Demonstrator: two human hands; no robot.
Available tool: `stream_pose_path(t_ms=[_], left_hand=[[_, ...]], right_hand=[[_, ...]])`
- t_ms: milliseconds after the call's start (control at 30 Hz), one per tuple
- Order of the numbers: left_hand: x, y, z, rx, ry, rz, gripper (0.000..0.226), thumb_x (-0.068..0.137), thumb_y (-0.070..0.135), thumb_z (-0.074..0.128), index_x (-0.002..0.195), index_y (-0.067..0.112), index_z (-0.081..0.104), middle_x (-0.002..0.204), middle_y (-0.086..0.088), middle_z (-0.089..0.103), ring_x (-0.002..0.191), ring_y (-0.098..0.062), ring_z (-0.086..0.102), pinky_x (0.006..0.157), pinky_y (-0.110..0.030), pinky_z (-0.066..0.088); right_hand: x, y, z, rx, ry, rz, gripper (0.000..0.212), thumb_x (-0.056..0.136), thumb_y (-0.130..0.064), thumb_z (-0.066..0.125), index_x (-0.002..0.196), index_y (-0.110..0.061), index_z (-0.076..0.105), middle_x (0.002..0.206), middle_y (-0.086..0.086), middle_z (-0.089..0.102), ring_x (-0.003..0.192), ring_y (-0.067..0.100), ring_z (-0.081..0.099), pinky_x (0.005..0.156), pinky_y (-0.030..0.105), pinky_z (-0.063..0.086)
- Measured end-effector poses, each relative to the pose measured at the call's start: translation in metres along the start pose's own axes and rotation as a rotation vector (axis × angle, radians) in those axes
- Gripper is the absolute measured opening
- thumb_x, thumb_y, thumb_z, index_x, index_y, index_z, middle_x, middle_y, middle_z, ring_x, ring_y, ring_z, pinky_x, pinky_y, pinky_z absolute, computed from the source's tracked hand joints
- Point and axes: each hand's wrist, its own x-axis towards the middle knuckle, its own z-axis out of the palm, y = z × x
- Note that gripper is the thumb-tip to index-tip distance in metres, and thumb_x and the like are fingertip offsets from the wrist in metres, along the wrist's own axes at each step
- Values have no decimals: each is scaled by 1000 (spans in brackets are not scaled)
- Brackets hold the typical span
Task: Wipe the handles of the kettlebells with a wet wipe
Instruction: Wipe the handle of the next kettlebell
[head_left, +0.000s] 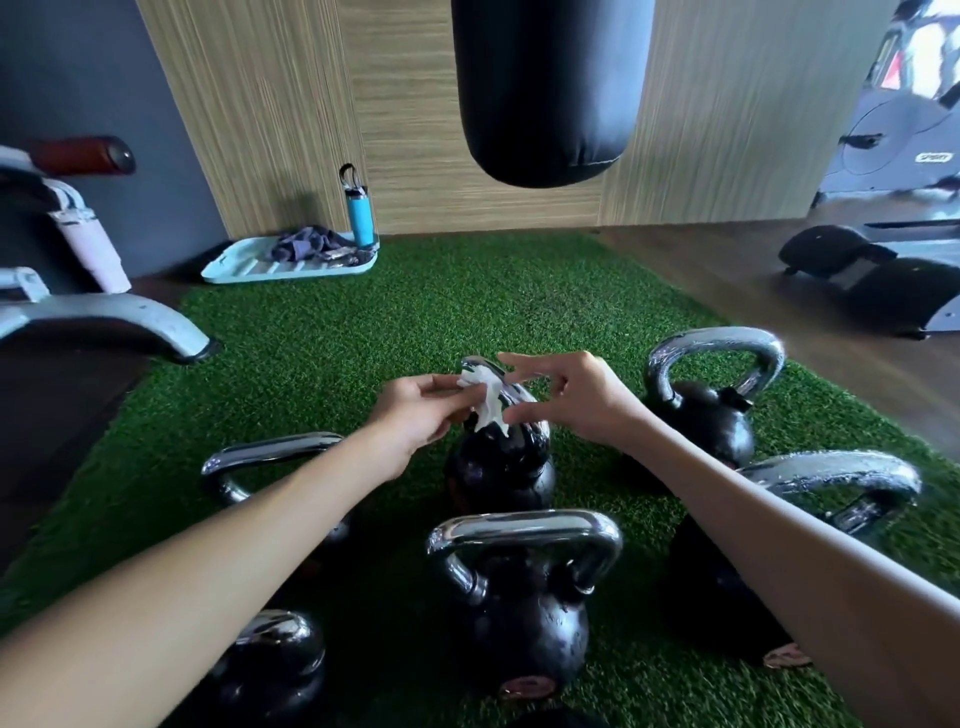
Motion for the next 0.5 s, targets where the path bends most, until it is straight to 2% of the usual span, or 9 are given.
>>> stream_pose_path(t_ms=[67, 167, 233, 333, 400, 467, 500], left_hand=[[-1, 3, 5, 2, -12, -8, 58, 38, 41, 87, 92, 23, 75, 88, 1, 80, 82, -13, 69, 68, -23, 49], [-1, 6, 14, -22, -66, -54, 48, 47, 32, 85, 92, 21, 77, 88, 0, 78, 72, -9, 66, 62, -21, 48], [-3, 10, 16, -43, -154, -99, 40, 54, 25, 86, 93, 21, 78, 90, -1, 79, 74, -8, 66, 60, -20, 44], [2, 9, 14, 109, -207, -66, 28, 72, 16, 86, 98, 26, 81, 97, 5, 79, 89, -13, 64, 61, -20, 39], [5, 6, 23, 285, -7, -3, 27, 75, 25, 88, 99, 30, 79, 95, 14, 77, 90, -9, 65, 61, -17, 41], [6, 0, 41, 375, 214, 56, 50, 68, 36, 93, 112, 30, 68, 103, 15, 68, 92, -6, 61, 57, -12, 41], [7, -5, 53, 409, 251, 88, 66, 65, 41, 93, 119, 29, 58, 108, 11, 60, 92, -8, 57, 56, -12, 41]], right_hand=[[1, -4, 3, 27, 5, 0, 48, 73, -28, 88, 118, -27, 73, 119, -24, 66, 41, -4, 43, 43, 8, 34], [-2, -3, 8, 39, 62, 13, 45, 72, -30, 88, 114, -35, 73, 79, -34, 70, 41, 3, 31, 39, 13, 23], [-3, 3, 7, 60, 131, 32, 41, 72, -30, 88, 111, -31, 75, 65, -32, 67, 39, 3, 33, 40, 14, 23], [-7, 10, 0, 38, 165, 80, 38, 73, -30, 88, 109, -25, 78, 77, -21, 73, 42, -2, 46, 42, 12, 30], [-10, 17, -6, 16, 195, 138, 40, 74, -28, 88, 112, -22, 77, 94, -14, 76, 47, -6, 55, 44, 9, 38], [-14, 26, -11, -15, 235, 199, 43, 73, -27, 88, 114, -22, 76, 100, -11, 75, 59, -8, 62, 51, 8, 45], [-16, 31, -13, -17, 249, 228, 43, 73, -28, 88, 114, -23, 75, 100, -11, 75, 64, -6, 64, 54, 9, 46]])
